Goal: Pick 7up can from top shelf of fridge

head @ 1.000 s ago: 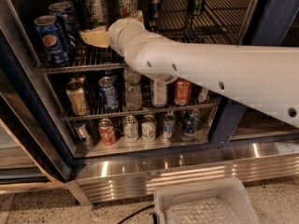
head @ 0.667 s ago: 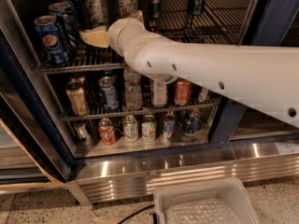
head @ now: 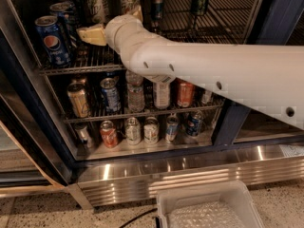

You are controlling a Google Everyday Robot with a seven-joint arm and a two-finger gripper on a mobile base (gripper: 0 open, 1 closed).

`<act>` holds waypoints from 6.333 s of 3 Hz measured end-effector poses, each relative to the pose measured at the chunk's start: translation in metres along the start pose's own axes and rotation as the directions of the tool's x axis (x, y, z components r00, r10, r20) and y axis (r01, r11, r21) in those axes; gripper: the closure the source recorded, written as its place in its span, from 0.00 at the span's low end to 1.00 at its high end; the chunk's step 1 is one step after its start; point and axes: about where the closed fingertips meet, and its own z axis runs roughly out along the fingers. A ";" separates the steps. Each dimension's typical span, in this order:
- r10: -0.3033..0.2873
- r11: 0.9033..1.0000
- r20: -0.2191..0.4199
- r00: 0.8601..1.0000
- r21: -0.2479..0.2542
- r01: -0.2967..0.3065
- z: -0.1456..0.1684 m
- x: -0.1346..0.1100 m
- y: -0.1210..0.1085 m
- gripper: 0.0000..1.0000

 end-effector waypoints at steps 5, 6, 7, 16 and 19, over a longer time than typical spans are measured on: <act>-0.021 0.997 -0.007 1.000 0.068 0.022 0.030 -0.003 -0.002 0.00; -0.021 0.997 -0.007 1.000 0.068 0.022 0.030 -0.003 -0.002 0.18; -0.021 0.997 -0.007 1.000 0.068 0.022 0.030 -0.003 -0.002 0.19; -0.059 0.997 -0.005 0.998 0.047 0.059 0.061 -0.011 0.003 0.48; -0.066 0.997 0.001 0.998 0.043 0.066 0.066 -0.014 0.005 0.36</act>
Offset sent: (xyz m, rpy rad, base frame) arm 0.0163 0.0429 -0.0036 -0.0367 -0.0047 -0.0447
